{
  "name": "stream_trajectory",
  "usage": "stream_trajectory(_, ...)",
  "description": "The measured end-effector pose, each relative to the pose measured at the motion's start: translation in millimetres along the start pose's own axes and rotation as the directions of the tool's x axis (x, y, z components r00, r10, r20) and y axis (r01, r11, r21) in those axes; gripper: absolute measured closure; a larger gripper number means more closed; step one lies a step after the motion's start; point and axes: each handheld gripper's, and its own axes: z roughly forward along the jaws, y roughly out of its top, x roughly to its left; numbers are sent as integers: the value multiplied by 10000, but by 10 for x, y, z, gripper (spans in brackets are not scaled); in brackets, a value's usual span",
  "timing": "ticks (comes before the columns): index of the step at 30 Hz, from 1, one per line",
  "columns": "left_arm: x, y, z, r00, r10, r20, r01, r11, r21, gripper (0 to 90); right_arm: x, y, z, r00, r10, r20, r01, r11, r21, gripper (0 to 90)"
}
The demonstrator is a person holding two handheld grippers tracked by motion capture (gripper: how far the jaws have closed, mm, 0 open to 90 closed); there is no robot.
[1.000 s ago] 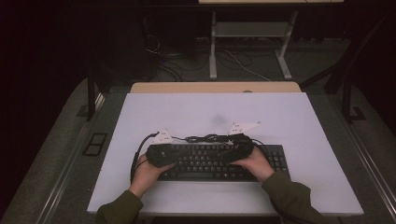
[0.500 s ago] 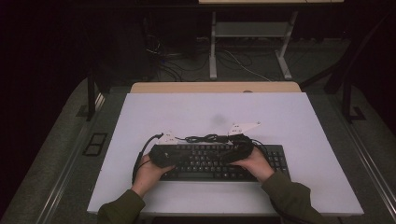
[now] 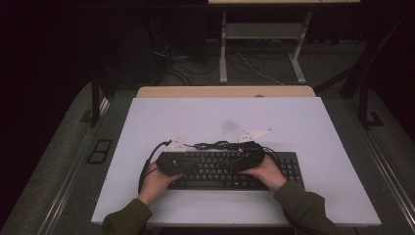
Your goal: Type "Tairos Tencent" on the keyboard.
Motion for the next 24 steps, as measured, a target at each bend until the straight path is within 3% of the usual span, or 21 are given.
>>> stream_trajectory(7, -3, 5, -10, 10000, -31, -27, 31, 10000, -50, 891, -4, 4, -8, 10000, 22, 11, -22, 10000, -25, 183)
stream_trajectory(24, -1, 18, -135, 9996, -261, 69, 265, 9963, -820, 861, -20, 10, -33, 10000, 53, 35, -52, 10000, -76, 183)
